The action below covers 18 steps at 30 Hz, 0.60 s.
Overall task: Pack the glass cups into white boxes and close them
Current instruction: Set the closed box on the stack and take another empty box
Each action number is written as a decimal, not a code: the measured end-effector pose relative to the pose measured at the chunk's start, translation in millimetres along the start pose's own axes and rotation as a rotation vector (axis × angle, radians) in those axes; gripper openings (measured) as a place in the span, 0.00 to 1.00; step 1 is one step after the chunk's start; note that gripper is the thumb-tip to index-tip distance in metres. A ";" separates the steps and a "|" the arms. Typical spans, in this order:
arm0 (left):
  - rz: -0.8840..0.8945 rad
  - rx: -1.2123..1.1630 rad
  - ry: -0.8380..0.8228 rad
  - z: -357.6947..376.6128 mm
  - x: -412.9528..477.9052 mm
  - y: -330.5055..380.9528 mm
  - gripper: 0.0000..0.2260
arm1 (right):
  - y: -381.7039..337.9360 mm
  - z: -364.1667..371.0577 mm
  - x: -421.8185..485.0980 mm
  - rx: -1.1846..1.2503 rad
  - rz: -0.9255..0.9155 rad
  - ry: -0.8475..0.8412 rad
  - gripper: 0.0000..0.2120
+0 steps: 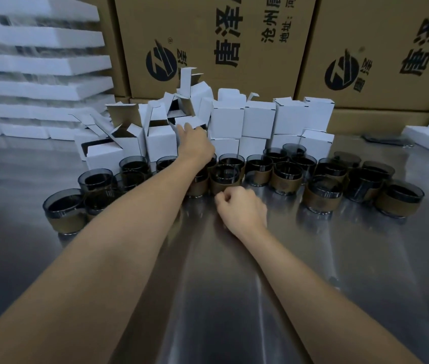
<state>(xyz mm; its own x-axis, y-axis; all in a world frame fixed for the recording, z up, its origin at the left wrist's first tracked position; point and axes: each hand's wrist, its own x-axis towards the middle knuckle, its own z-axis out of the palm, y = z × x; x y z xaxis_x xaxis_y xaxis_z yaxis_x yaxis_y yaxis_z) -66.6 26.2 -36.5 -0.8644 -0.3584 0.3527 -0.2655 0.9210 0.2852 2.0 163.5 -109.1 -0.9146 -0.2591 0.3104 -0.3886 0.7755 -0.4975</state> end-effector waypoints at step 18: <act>-0.148 -0.125 -0.053 29.6 47.7 -22.1 0.24 | 0.8 4.2 3.2 0.009 0.003 0.020 0.16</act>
<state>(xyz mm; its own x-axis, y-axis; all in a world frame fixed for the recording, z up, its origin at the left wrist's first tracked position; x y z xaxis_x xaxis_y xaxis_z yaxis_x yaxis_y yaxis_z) -114.7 -6.7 -52.4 -0.8419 -0.4768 0.2527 -0.3389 0.8316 0.4400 -1.7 160.9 -111.9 -0.9134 -0.2449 0.3251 -0.3868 0.7713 -0.5055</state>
